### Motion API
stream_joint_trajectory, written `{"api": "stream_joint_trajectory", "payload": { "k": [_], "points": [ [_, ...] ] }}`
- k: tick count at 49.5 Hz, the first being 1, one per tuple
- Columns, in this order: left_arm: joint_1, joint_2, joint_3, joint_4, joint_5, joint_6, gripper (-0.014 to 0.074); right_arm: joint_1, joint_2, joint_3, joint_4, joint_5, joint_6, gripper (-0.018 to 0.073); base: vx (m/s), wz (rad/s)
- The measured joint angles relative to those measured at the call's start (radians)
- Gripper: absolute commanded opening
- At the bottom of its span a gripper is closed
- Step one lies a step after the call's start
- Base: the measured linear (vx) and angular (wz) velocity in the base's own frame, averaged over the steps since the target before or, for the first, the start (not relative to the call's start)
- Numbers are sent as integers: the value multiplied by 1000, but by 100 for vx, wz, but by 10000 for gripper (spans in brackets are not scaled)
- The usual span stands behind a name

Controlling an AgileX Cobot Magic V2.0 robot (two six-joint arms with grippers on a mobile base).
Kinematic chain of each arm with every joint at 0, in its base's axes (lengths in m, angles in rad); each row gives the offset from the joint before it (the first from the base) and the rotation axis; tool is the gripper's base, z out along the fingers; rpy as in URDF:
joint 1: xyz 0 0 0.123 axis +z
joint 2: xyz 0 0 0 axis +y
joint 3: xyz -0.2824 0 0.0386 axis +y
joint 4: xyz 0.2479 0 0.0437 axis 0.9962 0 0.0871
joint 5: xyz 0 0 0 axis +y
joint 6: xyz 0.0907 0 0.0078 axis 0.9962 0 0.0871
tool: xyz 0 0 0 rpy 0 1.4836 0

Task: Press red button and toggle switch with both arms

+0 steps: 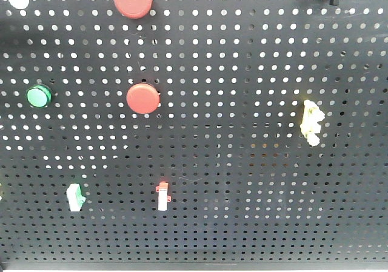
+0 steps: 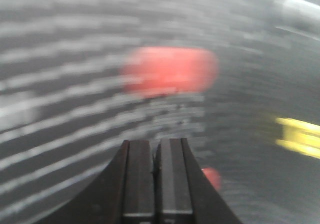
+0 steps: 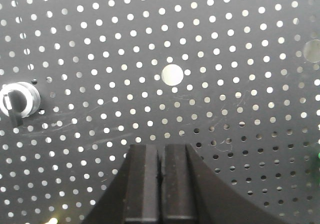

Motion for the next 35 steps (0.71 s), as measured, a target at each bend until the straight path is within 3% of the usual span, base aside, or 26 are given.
{"api": "stream_joint_trajectory", "payload": {
  "k": [3, 12, 19, 26, 35],
  "points": [
    [-53, 119, -102, 0, 6, 30, 2, 0, 0, 0, 0, 2, -9, -3, 0, 0],
    [-55, 196, -218, 3, 8, 34, 2, 0, 0, 0, -2, 30, -10, -3, 0, 0],
    [-27, 212, -254, 5, 9, 34, 2, 0, 0, 0, -4, 52, -10, -3, 0, 0],
    [27, 225, -259, 1, 8, -22, 2, 0, 0, 0, -5, 63, -11, -3, 0, 0],
    [39, 248, -276, -7, 16, -38, 2, 0, 0, 0, -5, 65, -12, -3, 0, 0]
  ]
}}
